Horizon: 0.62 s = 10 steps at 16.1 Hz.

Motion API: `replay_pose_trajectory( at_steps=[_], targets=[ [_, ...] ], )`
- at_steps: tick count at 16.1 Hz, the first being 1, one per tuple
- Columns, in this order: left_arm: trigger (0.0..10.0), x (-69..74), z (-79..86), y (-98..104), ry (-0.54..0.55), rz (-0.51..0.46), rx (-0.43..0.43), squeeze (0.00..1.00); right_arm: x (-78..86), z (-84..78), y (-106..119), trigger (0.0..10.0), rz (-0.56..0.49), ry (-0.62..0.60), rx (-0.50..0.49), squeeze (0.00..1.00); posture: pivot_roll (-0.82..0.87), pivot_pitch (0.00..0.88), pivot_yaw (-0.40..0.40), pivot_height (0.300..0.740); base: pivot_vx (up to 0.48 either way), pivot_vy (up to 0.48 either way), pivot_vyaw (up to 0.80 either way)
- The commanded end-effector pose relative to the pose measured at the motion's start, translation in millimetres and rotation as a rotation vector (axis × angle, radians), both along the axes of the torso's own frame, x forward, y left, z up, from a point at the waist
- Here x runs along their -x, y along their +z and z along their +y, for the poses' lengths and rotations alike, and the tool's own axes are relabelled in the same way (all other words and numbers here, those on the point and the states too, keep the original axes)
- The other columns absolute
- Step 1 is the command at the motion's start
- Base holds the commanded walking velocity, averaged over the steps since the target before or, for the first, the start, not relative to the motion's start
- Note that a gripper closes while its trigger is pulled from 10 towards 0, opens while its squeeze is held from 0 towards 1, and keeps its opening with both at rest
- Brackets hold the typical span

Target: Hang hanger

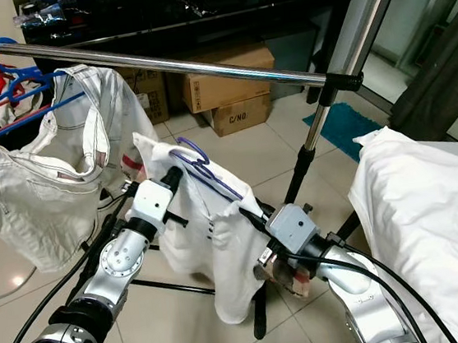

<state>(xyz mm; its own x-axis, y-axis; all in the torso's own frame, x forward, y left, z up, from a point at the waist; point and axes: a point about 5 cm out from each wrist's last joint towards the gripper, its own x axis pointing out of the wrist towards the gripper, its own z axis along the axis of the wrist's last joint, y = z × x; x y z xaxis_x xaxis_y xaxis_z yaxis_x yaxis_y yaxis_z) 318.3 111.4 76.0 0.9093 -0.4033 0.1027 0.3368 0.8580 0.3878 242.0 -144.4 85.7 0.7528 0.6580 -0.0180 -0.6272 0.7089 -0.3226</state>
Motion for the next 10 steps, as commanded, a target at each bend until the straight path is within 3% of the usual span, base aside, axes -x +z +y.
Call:
replay_pose_trajectory(
  at_steps=[1,10],
  targets=[
    [10.0,2.5,-2.0,3.4,-0.008,-0.037,0.023,1.00,-5.7,-6.3,7.8,0.0,-0.044,-0.026,-0.008,0.00,0.07,0.016,-0.063,0.740,0.000,0.000,0.00],
    [10.0,17.6,-12.7,-2.7,-0.066,-0.059,0.044,1.00,-14.8,-12.6,3.1,0.0,-0.033,-0.067,0.001,0.00,0.08,0.006,-0.061,0.740,0.000,0.000,0.00]
  ],
)
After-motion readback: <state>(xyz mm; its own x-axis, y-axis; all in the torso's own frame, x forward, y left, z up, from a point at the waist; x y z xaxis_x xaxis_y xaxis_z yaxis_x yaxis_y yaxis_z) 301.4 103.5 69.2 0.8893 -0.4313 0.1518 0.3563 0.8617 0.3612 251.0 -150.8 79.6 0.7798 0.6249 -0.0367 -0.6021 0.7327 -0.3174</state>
